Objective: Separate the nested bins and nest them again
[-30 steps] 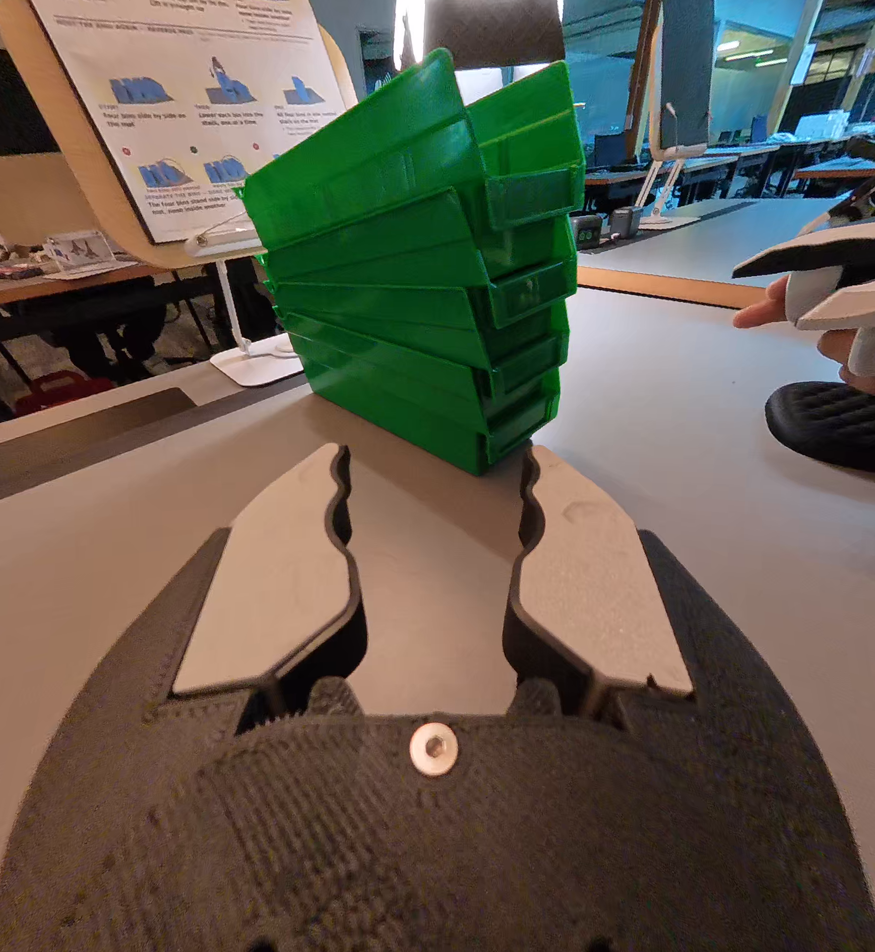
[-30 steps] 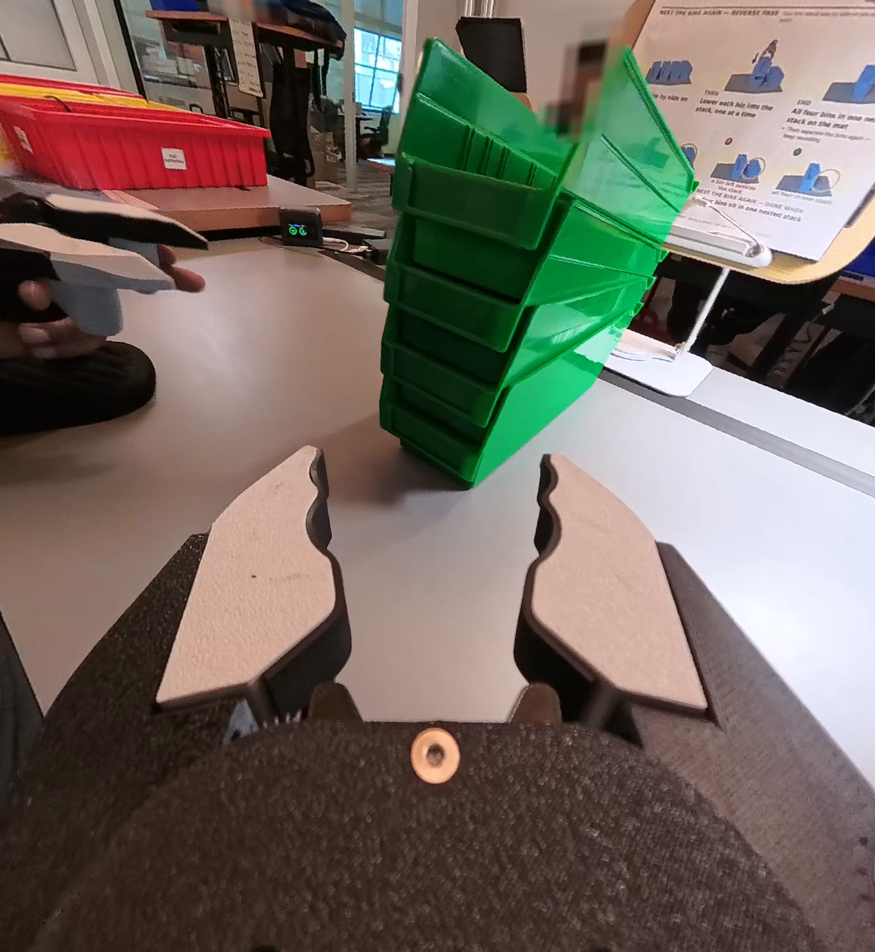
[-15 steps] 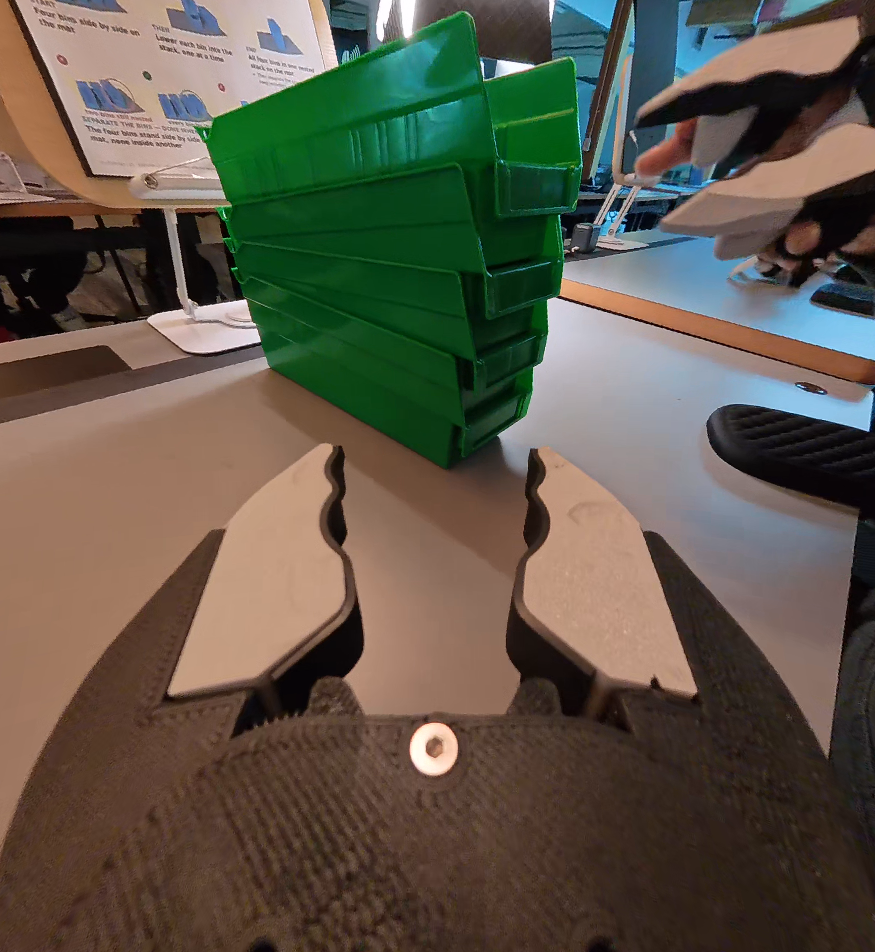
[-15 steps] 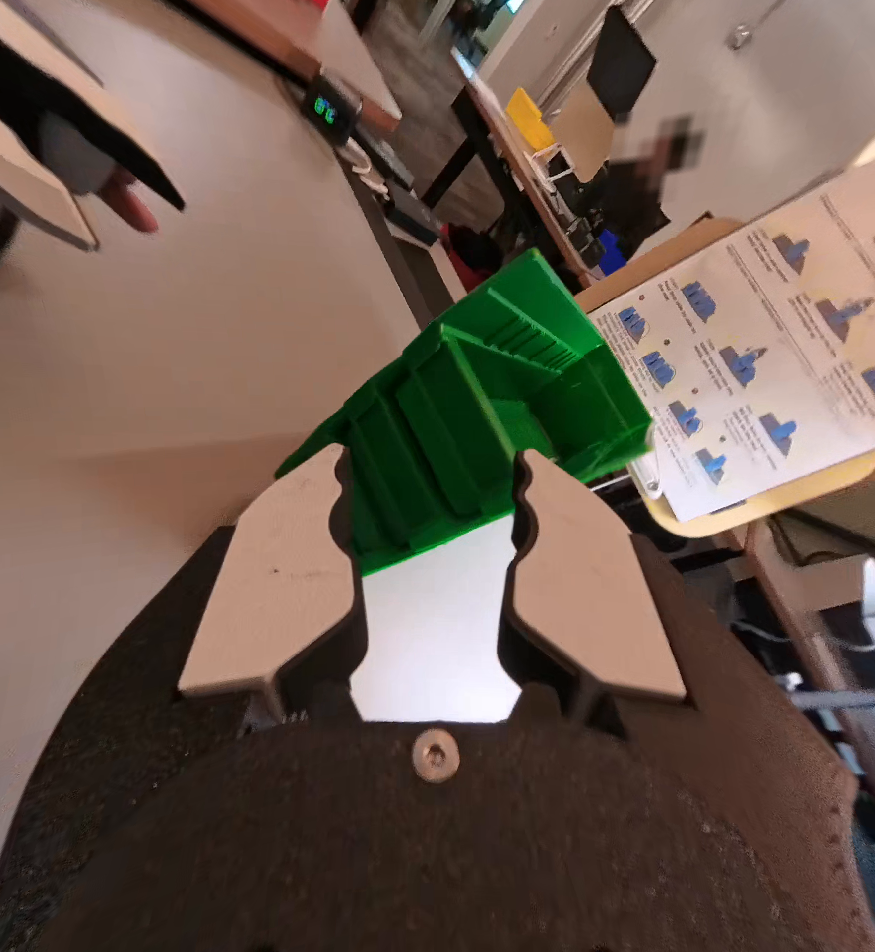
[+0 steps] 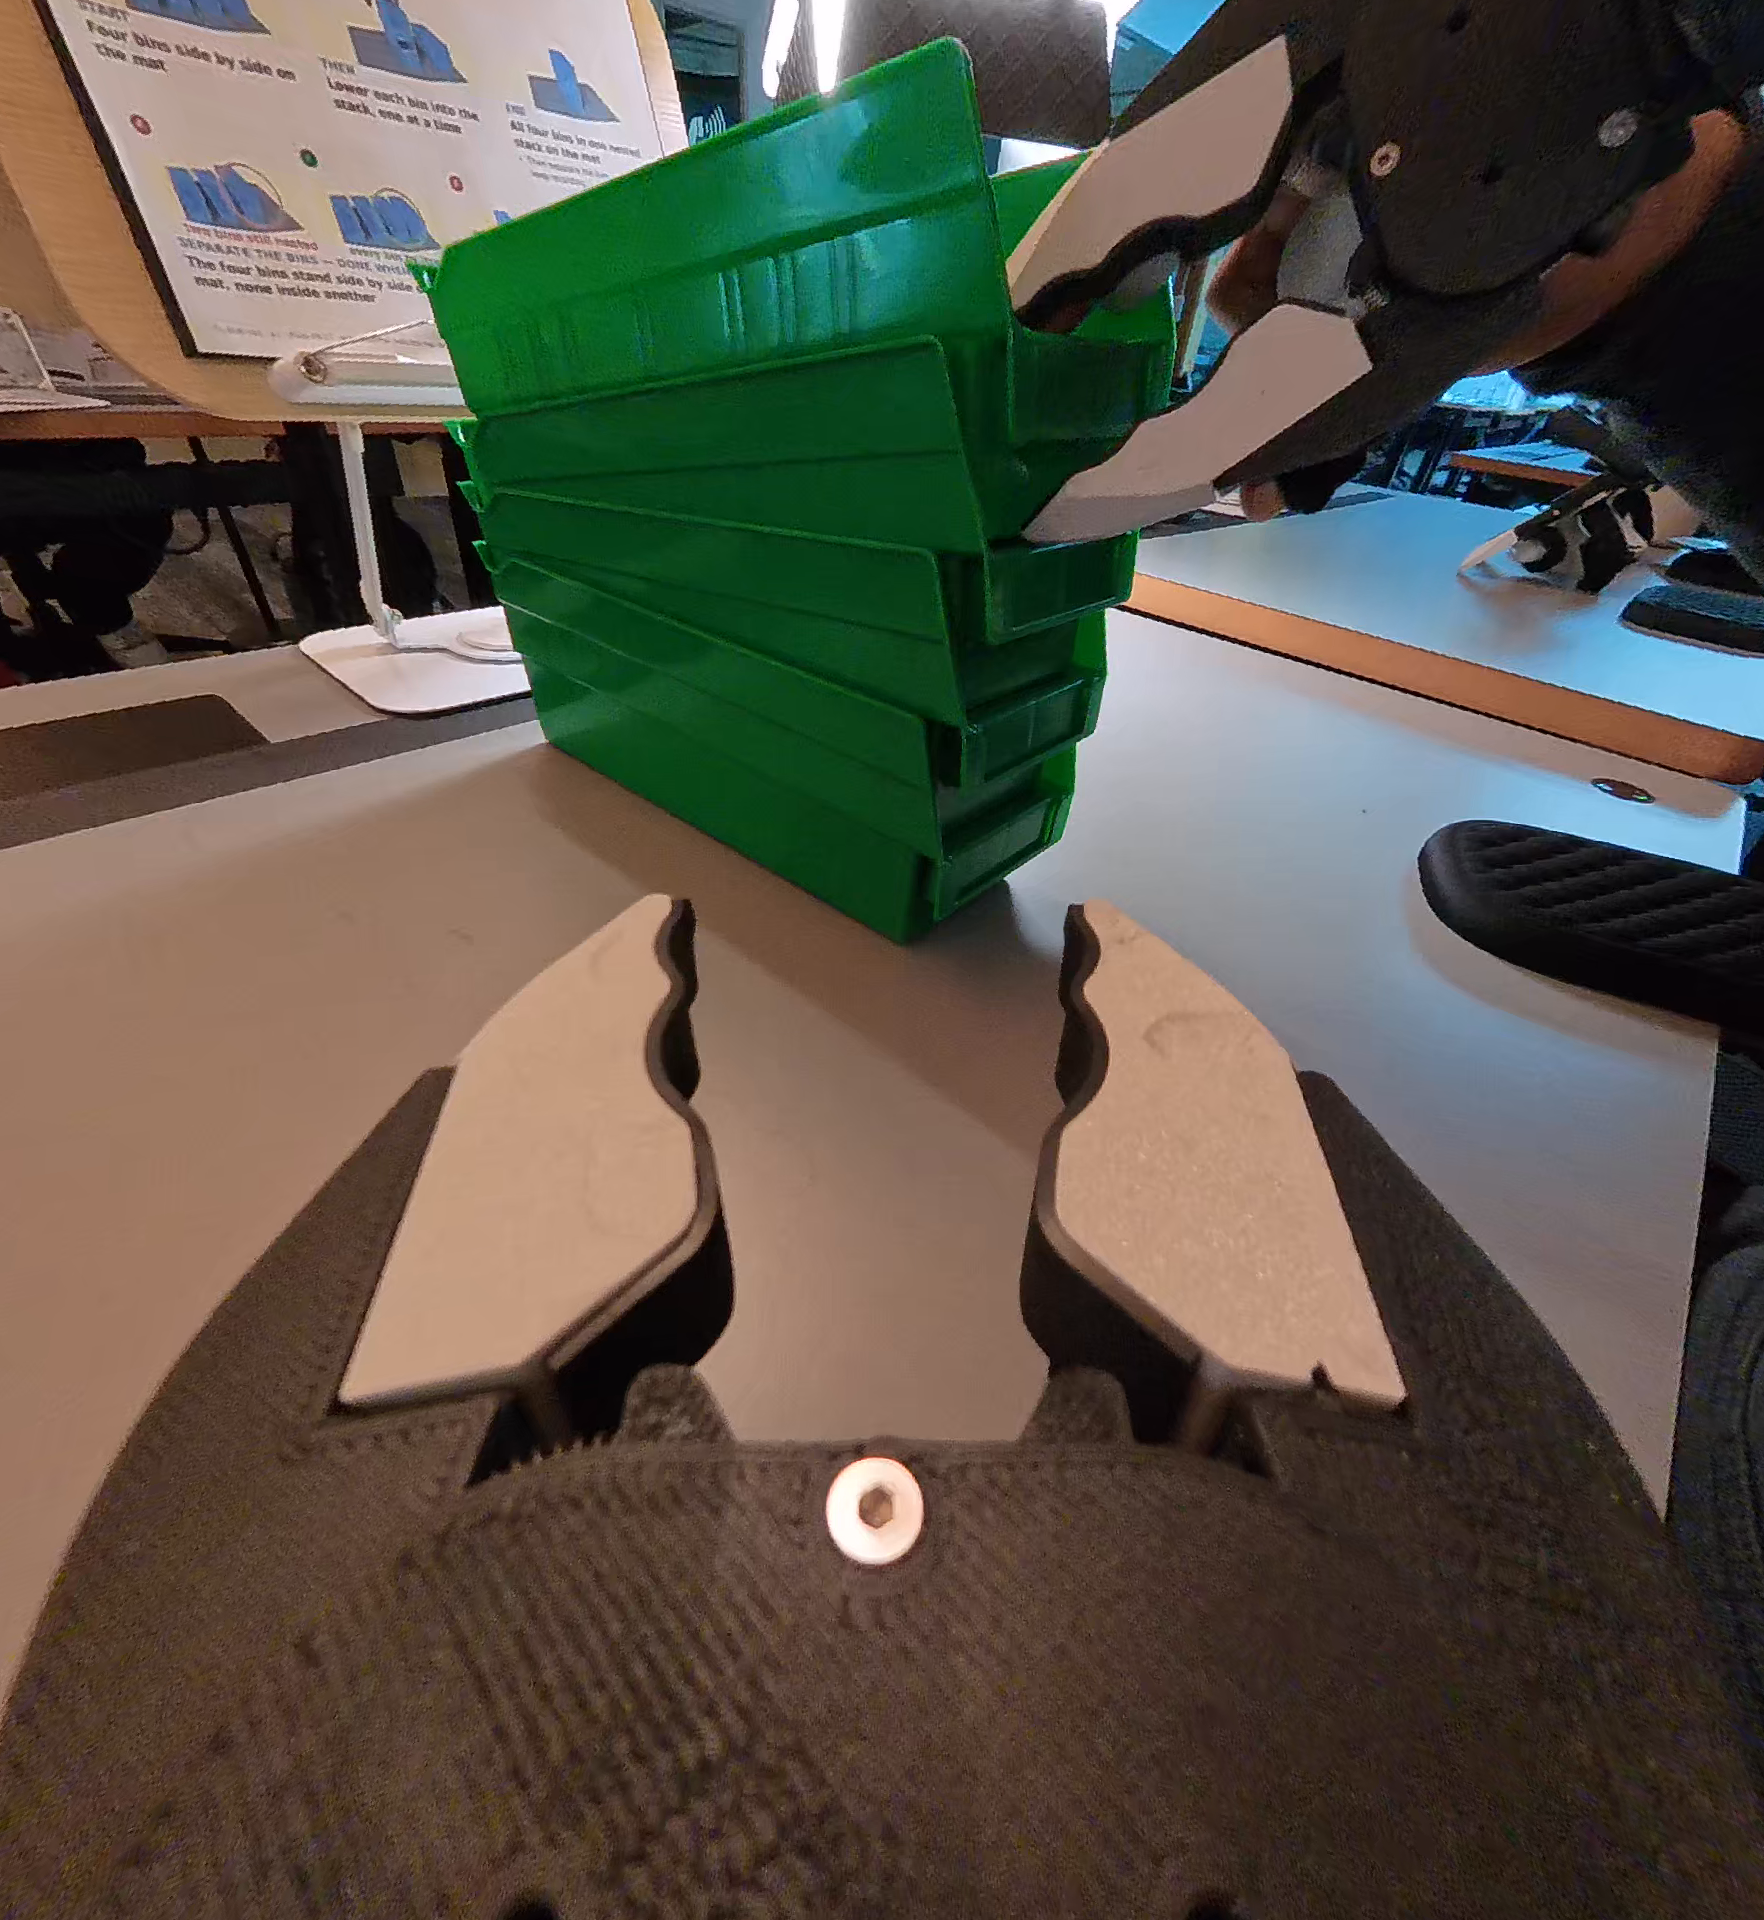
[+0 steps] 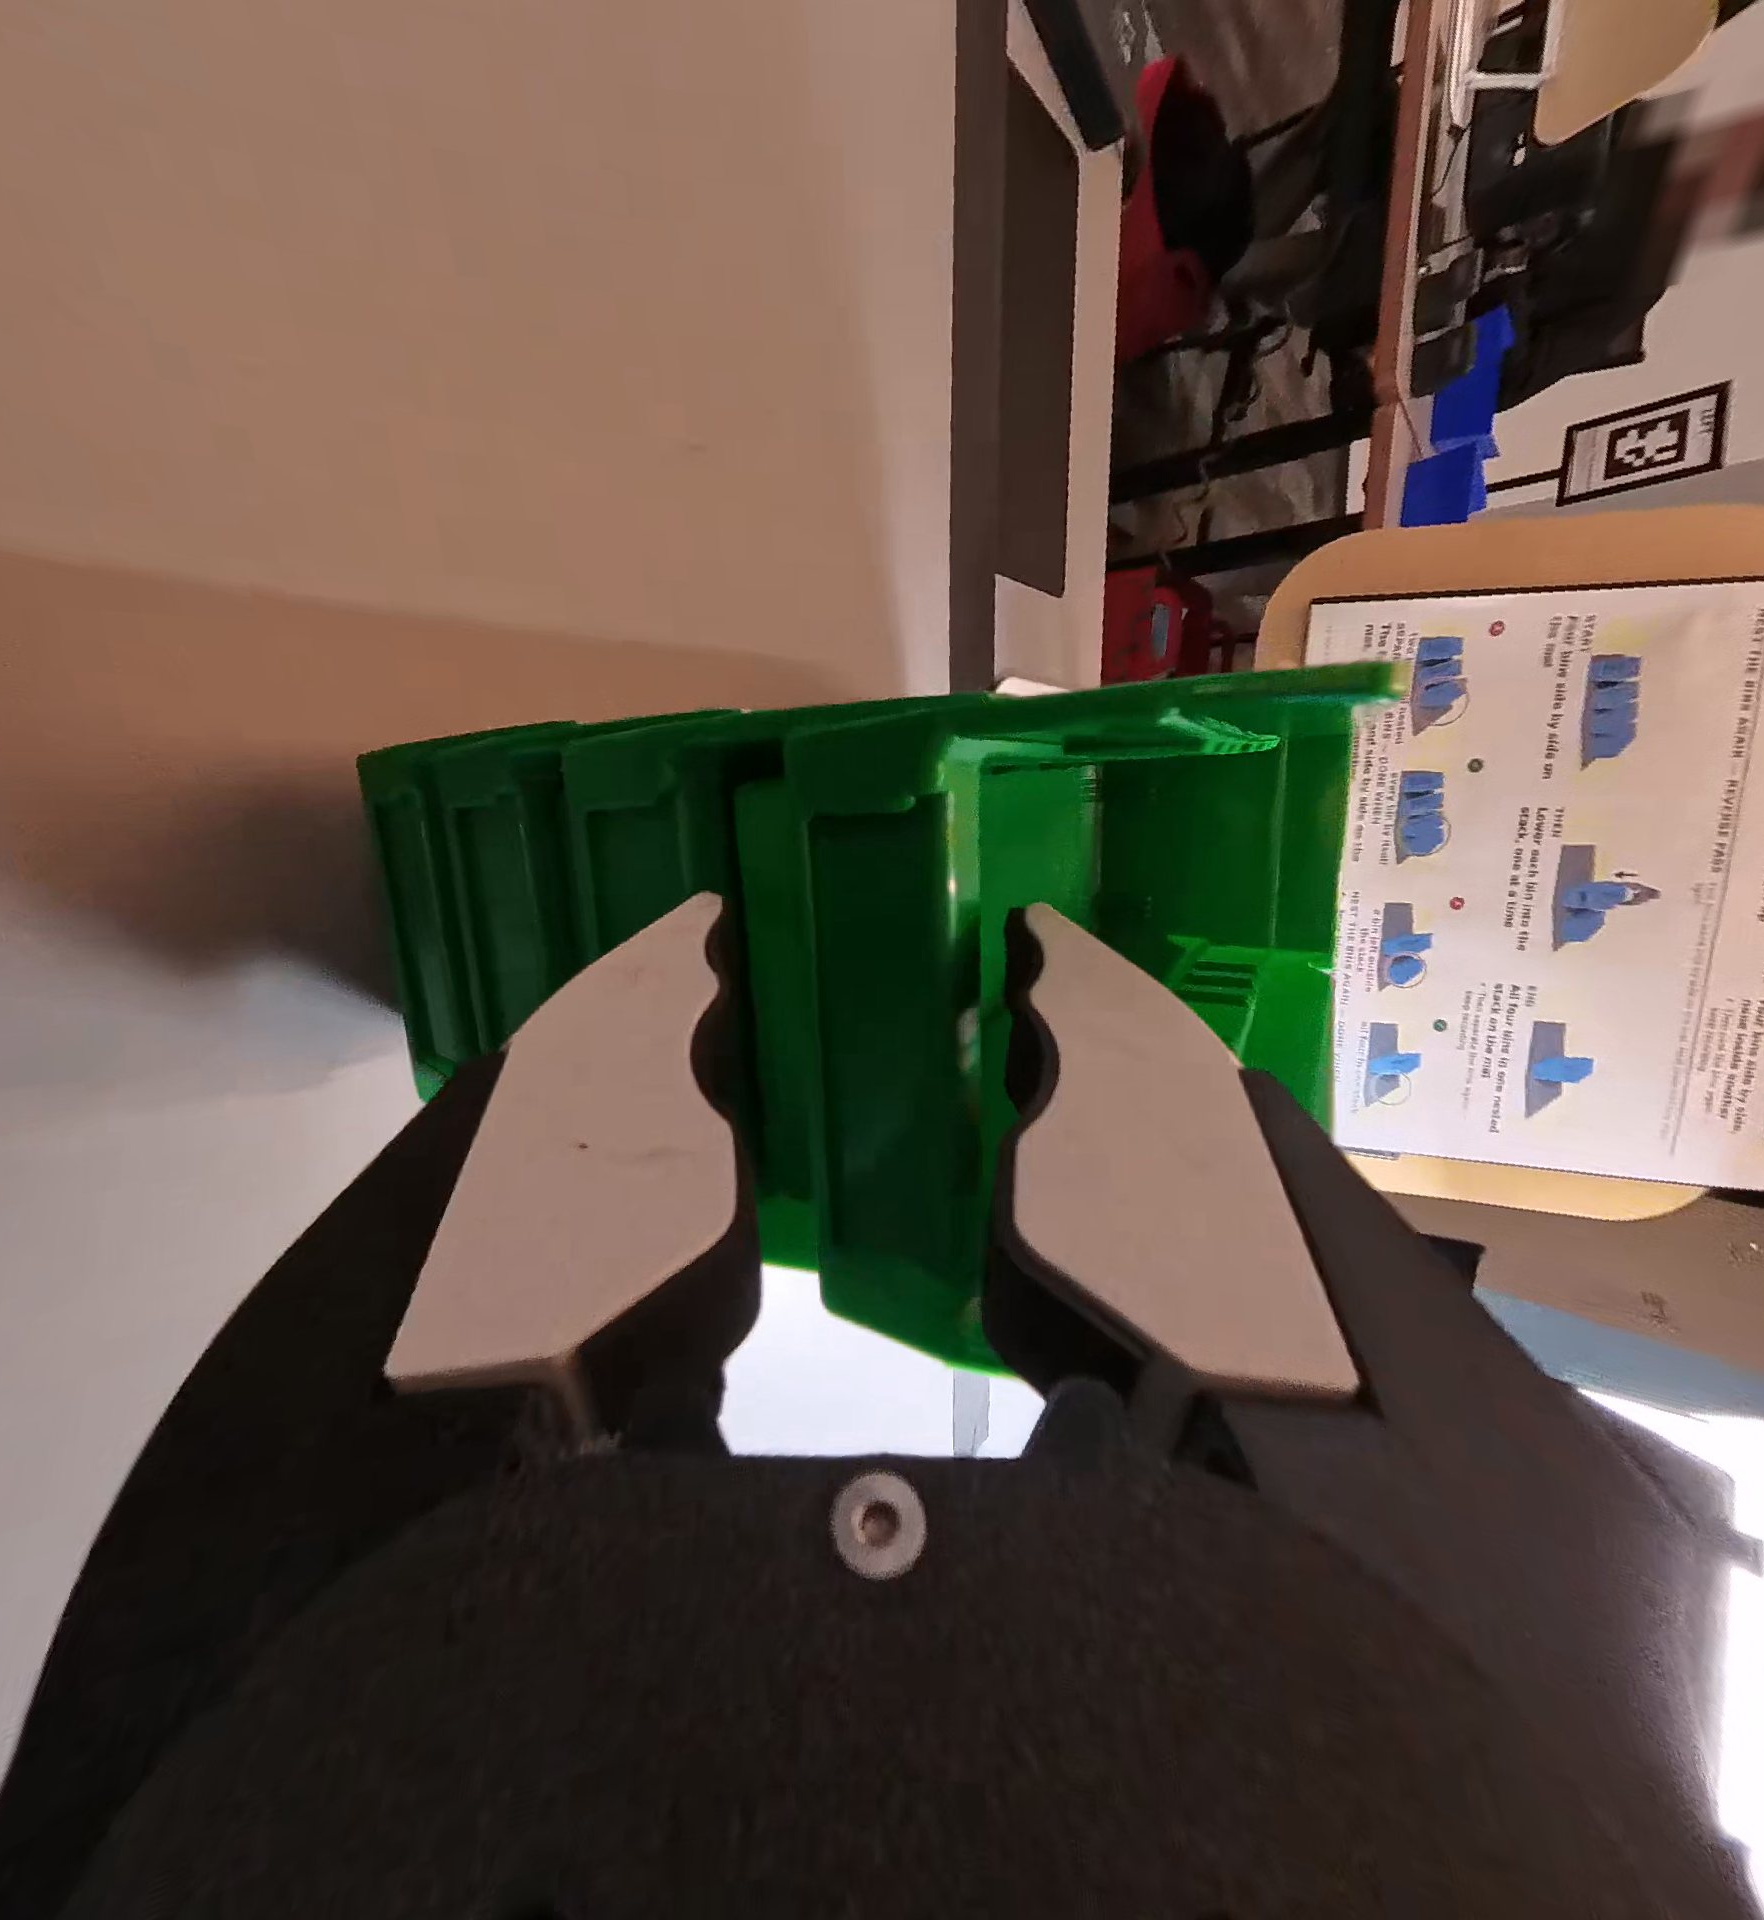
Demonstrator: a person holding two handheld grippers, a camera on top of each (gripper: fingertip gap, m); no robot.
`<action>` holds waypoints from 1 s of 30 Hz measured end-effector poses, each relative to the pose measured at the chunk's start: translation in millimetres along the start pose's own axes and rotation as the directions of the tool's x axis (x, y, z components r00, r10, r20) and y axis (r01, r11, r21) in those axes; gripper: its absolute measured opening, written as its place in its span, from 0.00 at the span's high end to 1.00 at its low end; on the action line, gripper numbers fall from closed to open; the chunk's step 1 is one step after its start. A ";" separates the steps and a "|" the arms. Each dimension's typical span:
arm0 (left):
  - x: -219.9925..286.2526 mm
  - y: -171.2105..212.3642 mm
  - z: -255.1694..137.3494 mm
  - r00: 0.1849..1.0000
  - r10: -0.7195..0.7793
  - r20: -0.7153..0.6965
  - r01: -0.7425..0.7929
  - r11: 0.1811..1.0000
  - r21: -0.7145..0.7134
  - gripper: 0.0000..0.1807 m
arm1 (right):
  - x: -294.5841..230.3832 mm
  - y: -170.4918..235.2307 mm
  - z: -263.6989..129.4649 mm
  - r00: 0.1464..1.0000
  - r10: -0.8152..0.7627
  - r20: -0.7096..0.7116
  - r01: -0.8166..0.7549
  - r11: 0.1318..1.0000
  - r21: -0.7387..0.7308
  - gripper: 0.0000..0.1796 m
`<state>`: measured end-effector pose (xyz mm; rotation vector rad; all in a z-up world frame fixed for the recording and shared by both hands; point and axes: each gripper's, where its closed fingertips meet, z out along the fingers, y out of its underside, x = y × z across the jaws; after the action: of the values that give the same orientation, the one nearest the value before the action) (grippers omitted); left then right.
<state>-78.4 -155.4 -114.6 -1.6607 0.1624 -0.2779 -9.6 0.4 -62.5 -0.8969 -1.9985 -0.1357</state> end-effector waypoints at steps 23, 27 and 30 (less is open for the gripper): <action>2.3 8.4 4.0 1.000 0.024 -0.002 -0.024 0.999 -0.042 0.63 | -1.1 0.0 3.1 0.995 -0.045 0.091 0.045 0.999 0.003 0.79; 2.6 9.3 4.5 0.999 0.035 0.000 -0.035 0.998 -0.045 0.62 | 4.6 -0.2 -0.4 0.995 -0.037 0.096 0.037 0.999 -0.001 0.79; 1.8 9.8 5.0 0.999 0.048 0.010 -0.047 0.998 -0.047 0.62 | 19.4 -3.8 -8.5 0.997 -0.013 0.076 0.012 1.000 0.014 0.79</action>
<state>-74.8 -152.3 -124.6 -1.7018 0.2007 -0.2299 -12.3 4.6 -41.6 -0.8928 -2.0735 -0.0967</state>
